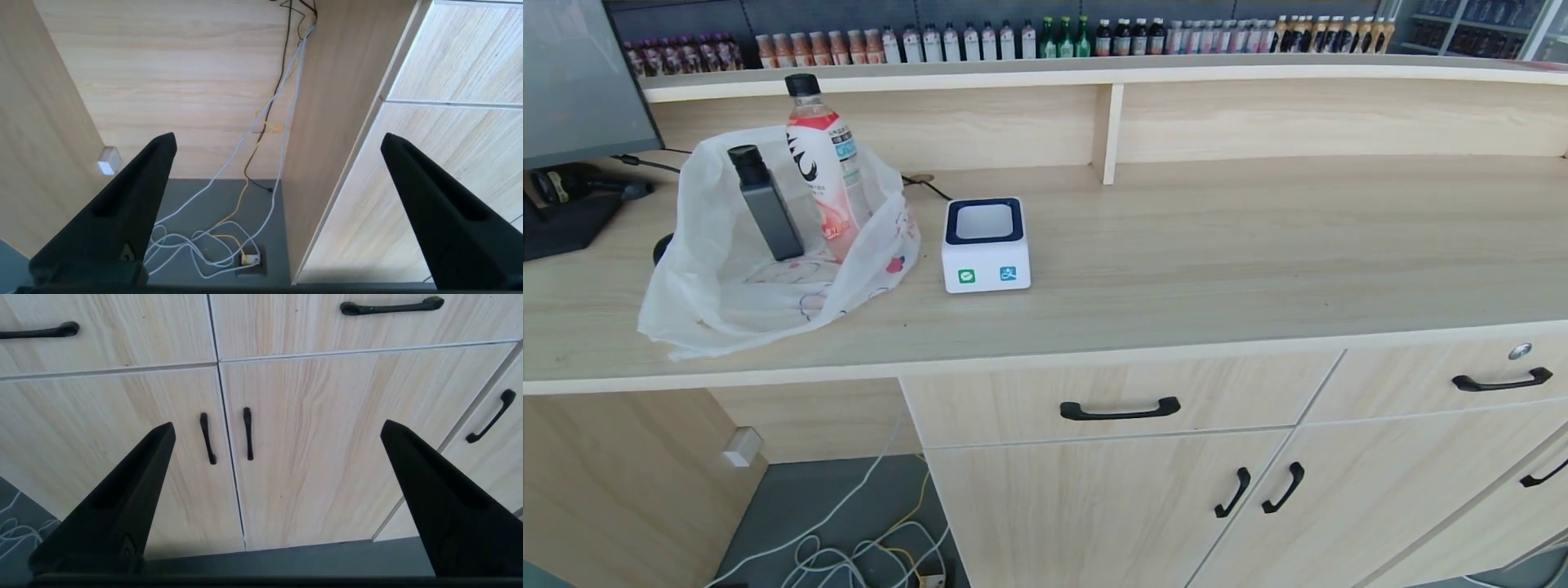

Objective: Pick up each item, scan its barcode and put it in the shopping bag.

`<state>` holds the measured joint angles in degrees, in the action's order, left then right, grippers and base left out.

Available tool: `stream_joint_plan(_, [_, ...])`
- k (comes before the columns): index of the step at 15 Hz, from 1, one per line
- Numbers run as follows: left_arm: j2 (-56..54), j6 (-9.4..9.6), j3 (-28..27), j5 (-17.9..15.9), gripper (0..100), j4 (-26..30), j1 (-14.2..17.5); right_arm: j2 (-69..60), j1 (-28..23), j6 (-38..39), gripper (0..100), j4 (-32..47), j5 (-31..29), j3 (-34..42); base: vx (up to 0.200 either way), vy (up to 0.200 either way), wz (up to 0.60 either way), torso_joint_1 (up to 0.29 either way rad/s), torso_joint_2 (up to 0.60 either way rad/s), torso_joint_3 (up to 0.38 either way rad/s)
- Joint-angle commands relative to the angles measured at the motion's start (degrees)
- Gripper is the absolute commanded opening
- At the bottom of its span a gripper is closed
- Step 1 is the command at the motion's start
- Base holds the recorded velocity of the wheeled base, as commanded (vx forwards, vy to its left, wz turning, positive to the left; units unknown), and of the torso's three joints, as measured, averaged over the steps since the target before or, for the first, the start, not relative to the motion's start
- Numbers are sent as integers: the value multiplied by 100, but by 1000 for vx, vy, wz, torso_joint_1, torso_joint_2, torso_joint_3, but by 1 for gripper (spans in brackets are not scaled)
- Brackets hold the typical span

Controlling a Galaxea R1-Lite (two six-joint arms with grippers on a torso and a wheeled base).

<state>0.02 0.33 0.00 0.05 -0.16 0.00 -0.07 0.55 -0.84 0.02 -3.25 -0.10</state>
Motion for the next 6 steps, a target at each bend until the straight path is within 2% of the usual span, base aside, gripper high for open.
stream_joint_plan(1, [-2, 2, 0, -5, 100, -2, 0, 7, -2, -4, 100, -11, 0, 1, 0, 0, 0, 0, 0, 0])
stream_joint_plan(6, [-2, 2, 0, 4, 100, -2, 0, 7, -2, 31, 100, -2, 0, 1, 0, 0, 0, 0, 0, 0])
